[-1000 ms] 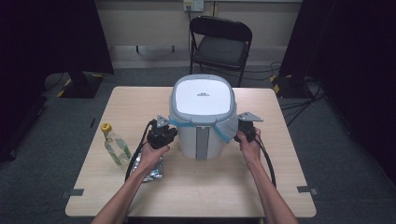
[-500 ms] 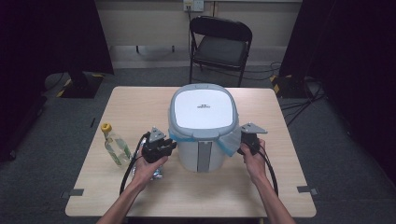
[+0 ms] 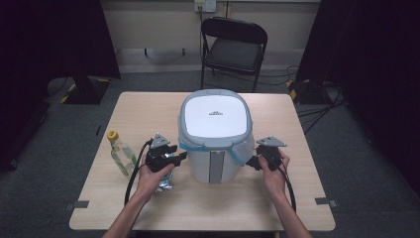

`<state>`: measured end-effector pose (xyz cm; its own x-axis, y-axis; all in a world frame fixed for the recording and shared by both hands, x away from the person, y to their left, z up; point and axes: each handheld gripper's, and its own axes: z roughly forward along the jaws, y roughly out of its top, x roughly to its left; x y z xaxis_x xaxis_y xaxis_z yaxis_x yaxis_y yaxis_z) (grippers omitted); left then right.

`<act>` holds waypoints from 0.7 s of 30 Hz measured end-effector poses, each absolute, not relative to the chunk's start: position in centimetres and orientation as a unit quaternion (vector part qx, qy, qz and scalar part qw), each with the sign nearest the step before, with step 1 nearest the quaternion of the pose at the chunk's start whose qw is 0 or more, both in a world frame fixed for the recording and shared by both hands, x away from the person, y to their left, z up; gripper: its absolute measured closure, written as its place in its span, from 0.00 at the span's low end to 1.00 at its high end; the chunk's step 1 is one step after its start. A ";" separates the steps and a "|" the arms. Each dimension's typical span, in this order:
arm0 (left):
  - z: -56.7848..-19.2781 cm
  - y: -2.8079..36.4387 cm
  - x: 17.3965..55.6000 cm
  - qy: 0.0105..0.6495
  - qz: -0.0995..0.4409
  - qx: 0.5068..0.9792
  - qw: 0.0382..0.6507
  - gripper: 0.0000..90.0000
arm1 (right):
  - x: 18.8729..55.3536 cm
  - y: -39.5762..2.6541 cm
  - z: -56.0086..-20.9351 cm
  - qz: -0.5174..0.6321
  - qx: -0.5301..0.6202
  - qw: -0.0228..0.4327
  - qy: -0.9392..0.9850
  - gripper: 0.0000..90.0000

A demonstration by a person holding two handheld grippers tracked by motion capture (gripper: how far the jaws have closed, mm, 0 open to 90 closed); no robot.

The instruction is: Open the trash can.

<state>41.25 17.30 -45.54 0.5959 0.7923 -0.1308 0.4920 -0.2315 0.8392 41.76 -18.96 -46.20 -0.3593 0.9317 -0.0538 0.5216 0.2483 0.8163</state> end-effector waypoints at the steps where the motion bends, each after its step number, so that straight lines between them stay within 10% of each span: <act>1: -45.6 17.3 41.2 0.415 0.160 0.768 0.461 0.54 | 41.5 -19.2 -46.2 0.362 0.494 0.283 0.738 0.28; 21: -46.3 14.0 40.1 0.388 0.133 0.788 0.460 0.54 | 36.5 -21.0 -46.7 0.376 0.478 0.247 0.755 0.25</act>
